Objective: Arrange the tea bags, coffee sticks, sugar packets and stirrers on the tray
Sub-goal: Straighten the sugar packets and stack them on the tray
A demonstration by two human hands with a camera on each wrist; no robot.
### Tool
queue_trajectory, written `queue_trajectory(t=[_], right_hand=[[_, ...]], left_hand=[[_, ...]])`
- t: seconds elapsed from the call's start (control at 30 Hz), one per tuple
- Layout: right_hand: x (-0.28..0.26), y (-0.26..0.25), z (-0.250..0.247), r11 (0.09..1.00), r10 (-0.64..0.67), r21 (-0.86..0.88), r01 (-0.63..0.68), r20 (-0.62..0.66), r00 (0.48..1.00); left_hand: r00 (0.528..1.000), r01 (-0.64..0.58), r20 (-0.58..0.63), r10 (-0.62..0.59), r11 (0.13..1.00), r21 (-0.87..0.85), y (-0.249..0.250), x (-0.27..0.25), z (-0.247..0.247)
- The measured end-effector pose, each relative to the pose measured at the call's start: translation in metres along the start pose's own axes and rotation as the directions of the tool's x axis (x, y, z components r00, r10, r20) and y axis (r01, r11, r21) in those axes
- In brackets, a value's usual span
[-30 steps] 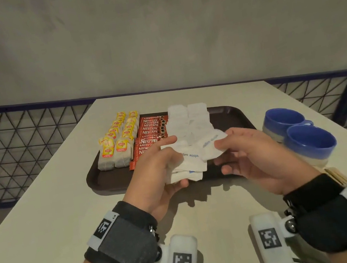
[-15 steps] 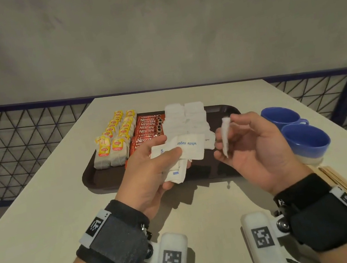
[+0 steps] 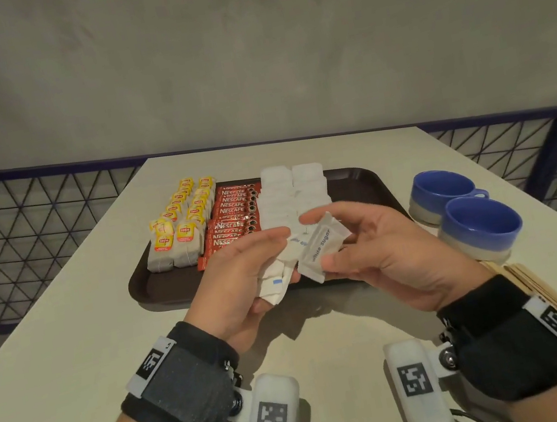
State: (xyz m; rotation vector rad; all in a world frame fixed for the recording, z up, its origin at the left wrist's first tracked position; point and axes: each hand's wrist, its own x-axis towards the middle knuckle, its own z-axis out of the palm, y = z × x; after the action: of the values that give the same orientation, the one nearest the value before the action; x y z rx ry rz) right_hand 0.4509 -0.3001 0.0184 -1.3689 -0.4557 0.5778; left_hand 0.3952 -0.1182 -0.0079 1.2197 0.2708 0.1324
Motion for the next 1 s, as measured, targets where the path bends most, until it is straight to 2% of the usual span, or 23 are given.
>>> queue_trajectory(t=[0.27,0.5,0.67,0.77,0.87,1.0], right_hand=[[0.006,0.001,-0.007,1.0,0.012,-0.009,-0.013,-0.162,0.987],[0.007,0.0,-0.012,0.988,0.069,0.148,-0.034,-0.238,0.969],[0.005,-0.002,-0.011,0.946,0.088,0.324,-0.025,-0.184,0.979],[0.005,-0.001,-0.008,0.928,0.08,0.371,-0.019,-0.15,0.986],[0.006,0.001,-0.006,0.931,0.086,0.363,-0.031,-0.136,0.987],[0.008,0.005,-0.006,0.968,0.111,0.239,-0.077,-0.134,0.985]], left_hand=[[0.99,0.084,0.114,-0.079,0.996,-0.041,0.005,-0.004,0.001],[0.997,0.032,0.075,-0.035,0.999,0.042,0.001,-0.003,0.001],[0.997,0.032,0.069,-0.035,0.998,0.052,0.001,-0.005,0.004],[0.996,0.018,0.088,-0.024,0.997,0.071,0.0,-0.007,0.006],[0.995,0.004,0.101,-0.012,0.997,0.071,-0.003,-0.006,0.006],[0.996,-0.007,0.086,0.0,0.997,0.082,-0.007,-0.003,0.004]])
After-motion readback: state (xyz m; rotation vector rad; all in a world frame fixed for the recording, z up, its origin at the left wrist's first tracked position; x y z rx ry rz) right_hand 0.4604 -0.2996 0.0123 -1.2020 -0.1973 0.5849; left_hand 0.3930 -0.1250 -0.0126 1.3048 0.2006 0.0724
